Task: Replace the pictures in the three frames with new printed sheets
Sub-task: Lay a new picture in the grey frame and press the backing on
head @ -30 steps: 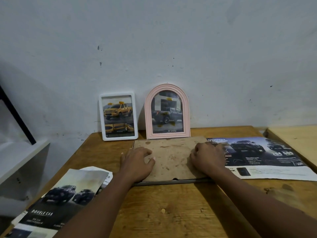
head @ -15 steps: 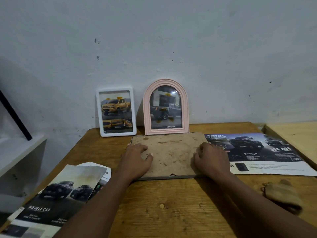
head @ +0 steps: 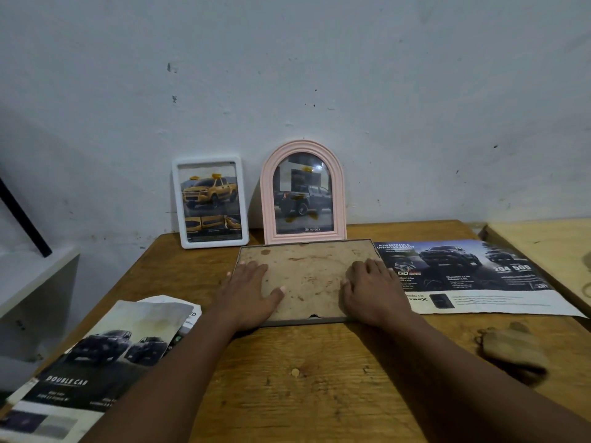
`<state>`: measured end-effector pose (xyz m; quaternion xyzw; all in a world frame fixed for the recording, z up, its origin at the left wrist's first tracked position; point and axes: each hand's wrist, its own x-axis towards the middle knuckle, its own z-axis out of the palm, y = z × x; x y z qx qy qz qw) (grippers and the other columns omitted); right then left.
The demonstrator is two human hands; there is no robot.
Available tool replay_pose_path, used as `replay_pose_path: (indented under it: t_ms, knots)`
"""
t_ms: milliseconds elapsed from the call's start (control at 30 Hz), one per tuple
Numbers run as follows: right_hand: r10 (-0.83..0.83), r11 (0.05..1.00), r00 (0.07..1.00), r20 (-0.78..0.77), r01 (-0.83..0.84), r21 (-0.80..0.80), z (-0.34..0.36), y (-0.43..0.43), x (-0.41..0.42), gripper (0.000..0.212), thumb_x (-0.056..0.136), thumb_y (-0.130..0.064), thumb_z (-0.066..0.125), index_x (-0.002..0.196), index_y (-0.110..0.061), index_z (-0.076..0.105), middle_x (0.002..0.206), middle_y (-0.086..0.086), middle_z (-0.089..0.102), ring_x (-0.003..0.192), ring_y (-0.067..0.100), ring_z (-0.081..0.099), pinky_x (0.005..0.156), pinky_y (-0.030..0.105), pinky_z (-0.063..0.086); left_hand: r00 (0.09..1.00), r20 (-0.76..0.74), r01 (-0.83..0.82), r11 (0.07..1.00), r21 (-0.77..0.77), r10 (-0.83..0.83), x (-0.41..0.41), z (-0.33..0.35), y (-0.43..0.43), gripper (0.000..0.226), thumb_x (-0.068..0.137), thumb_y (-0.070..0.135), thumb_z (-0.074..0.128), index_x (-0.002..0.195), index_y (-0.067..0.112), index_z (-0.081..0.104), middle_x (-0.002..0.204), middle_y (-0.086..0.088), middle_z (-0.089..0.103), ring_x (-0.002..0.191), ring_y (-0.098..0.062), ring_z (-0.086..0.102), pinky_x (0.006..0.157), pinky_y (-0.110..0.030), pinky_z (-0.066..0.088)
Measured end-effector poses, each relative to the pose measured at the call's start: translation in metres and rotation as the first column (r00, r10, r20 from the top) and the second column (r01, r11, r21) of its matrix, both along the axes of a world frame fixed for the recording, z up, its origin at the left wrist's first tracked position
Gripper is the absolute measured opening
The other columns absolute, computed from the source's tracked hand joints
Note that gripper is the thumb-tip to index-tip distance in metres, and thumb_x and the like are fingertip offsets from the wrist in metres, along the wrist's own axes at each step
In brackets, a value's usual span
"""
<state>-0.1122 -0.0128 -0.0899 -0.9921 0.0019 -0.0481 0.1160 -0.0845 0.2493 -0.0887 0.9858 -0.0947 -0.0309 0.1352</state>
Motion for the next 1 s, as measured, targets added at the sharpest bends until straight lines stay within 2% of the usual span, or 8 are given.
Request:
replay_pose_path:
  t_ms: [67, 167, 233, 300, 500, 667, 867, 1000]
  knots:
    - [0.114, 0.993, 0.989, -0.093, -0.116, -0.018, 0.007, -0.008, 0.003, 0.061, 0.098, -0.059, 0.03, 0.144, -0.02, 0.034, 0.157, 0.014, 0.029, 0.149, 0.033, 0.017, 0.12, 0.053, 0.016, 0.997, -0.076, 0.02, 0.996, 0.086, -0.014, -0.003, 0.006, -0.003, 0.11, 0.077, 0.095, 0.023, 0.163, 0.028, 0.006, 0.171, 0.001, -0.006, 0.156, -0.019, -0.012, 0.125, -0.048, -0.003]
    - [0.237, 0.966, 0.938, -0.253, -0.256, -0.045, 0.017, -0.026, 0.002, 0.091, 0.085, -0.083, 0.022, 0.157, -0.028, 0.012, 0.167, 0.006, 0.002, 0.153, 0.027, -0.003, 0.123, 0.05, 0.004, 0.984, -0.18, 0.029, 0.998, 0.058, -0.018, -0.003, 0.013, -0.002, 0.142, 0.05, 0.109, 0.028, 0.162, 0.029, -0.003, 0.169, 0.003, -0.017, 0.154, -0.019, -0.019, 0.124, -0.053, 0.0]
    - [0.289, 0.951, 0.916, -0.279, -0.308, -0.024, 0.018, -0.037, -0.001, 0.117, 0.064, -0.099, 0.011, 0.159, -0.031, 0.002, 0.167, 0.002, -0.007, 0.152, 0.022, -0.011, 0.121, 0.047, -0.002, 0.977, -0.212, 0.036, 0.999, 0.029, -0.029, -0.001, 0.014, 0.002, 0.151, 0.04, 0.111, 0.036, 0.162, 0.029, -0.004, 0.169, 0.004, -0.018, 0.154, -0.019, -0.019, 0.124, -0.054, 0.001]
    - [0.331, 0.939, 0.907, -0.261, -0.344, -0.004, 0.015, -0.044, -0.001, 0.128, 0.053, -0.105, 0.011, 0.158, -0.033, 0.001, 0.167, 0.001, -0.009, 0.152, 0.02, -0.012, 0.12, 0.045, -0.003, 0.978, -0.205, 0.036, 0.999, -0.017, -0.039, -0.002, 0.014, 0.004, 0.153, 0.038, 0.109, 0.044, 0.162, 0.031, -0.001, 0.169, 0.004, -0.016, 0.154, -0.018, -0.018, 0.125, -0.053, 0.002]
    - [0.363, 0.932, 0.912, -0.19, -0.358, 0.057, 0.008, -0.048, -0.001, 0.124, 0.053, -0.104, 0.024, 0.157, -0.037, 0.012, 0.167, 0.0, -0.001, 0.153, 0.021, -0.007, 0.121, 0.05, 0.001, 0.998, -0.057, 0.007, 0.985, -0.174, -0.017, -0.008, 0.005, 0.005, 0.145, 0.037, 0.105, 0.053, 0.161, 0.038, 0.017, 0.17, 0.011, -0.001, 0.155, -0.015, -0.011, 0.123, -0.049, 0.008]
    - [0.347, 0.933, 0.929, -0.131, -0.328, 0.15, 0.006, -0.046, -0.005, 0.123, 0.05, -0.105, 0.029, 0.153, -0.037, 0.025, 0.167, 0.0, 0.008, 0.153, 0.021, -0.001, 0.123, 0.051, 0.006, 0.998, -0.065, -0.001, 0.986, -0.17, -0.011, -0.009, 0.006, 0.003, 0.136, 0.042, 0.101, 0.056, 0.158, 0.036, 0.027, 0.169, 0.01, 0.009, 0.156, -0.016, -0.002, 0.122, -0.049, 0.013]
    - [0.291, 0.957, 0.94, -0.179, -0.285, 0.057, 0.005, -0.038, -0.003, 0.112, 0.062, -0.098, 0.017, 0.156, -0.036, 0.013, 0.167, 0.002, -0.002, 0.153, 0.024, -0.01, 0.12, 0.051, 0.0, 0.995, -0.093, 0.014, 0.993, -0.119, -0.025, -0.009, 0.011, 0.003, 0.131, 0.046, 0.1, 0.056, 0.157, 0.038, 0.026, 0.169, 0.007, 0.011, 0.155, -0.019, 0.004, 0.123, -0.05, 0.015]
    - [0.248, 0.964, 0.946, -0.21, -0.262, -0.044, 0.009, -0.036, -0.003, 0.107, 0.071, -0.092, 0.019, 0.157, -0.031, 0.002, 0.166, 0.009, -0.006, 0.153, 0.026, -0.009, 0.121, 0.049, 0.0, 0.995, -0.092, 0.023, 0.994, -0.107, -0.033, -0.005, 0.013, 0.002, 0.125, 0.049, 0.1, 0.057, 0.155, 0.038, 0.032, 0.167, 0.007, 0.016, 0.152, -0.021, 0.017, 0.121, -0.05, 0.023]
